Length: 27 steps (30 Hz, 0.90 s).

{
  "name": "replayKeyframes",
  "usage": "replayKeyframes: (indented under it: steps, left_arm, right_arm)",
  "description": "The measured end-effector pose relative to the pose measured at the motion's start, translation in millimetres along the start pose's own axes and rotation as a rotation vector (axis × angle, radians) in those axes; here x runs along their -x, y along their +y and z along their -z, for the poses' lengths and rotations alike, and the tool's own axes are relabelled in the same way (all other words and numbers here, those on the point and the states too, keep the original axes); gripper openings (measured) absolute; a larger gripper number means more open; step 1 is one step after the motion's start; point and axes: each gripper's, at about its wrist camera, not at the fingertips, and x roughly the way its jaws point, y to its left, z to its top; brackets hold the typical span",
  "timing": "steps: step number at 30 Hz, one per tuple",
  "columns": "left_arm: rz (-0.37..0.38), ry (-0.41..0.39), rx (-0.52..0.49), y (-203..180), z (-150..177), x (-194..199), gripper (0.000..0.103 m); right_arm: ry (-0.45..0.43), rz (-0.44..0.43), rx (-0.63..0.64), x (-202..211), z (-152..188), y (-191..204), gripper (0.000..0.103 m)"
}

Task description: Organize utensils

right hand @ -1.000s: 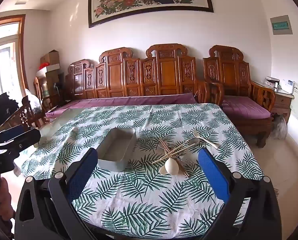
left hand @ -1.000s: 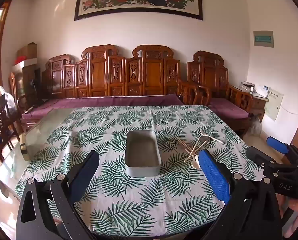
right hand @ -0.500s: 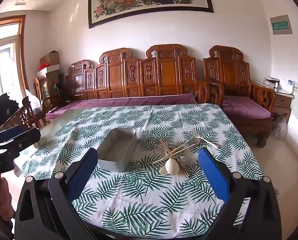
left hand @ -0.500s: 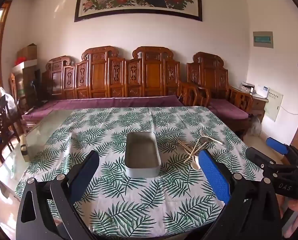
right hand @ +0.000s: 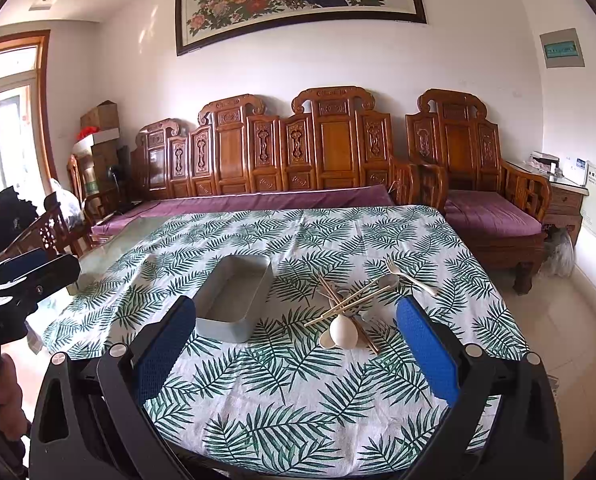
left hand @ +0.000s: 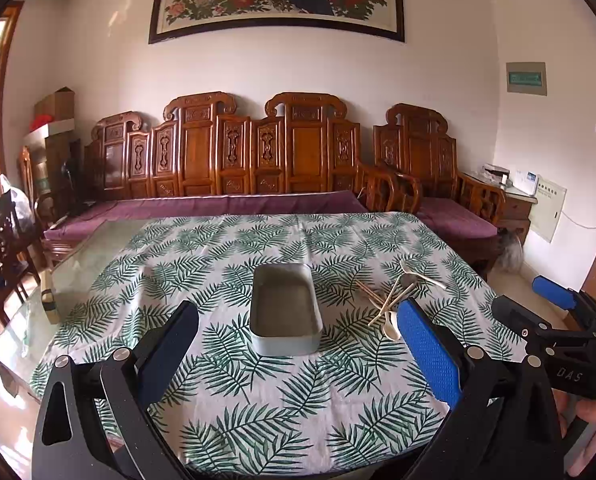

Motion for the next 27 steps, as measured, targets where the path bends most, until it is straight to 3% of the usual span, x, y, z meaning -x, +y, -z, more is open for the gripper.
replayKeyframes:
  steps: [27]
  left_arm:
    - [0.005, -0.007, -0.006, -2.0, -3.3, 3.4, 0.097]
  right_arm:
    - [0.002, -0.003, -0.002, -0.4, 0.1, -2.5, 0.100]
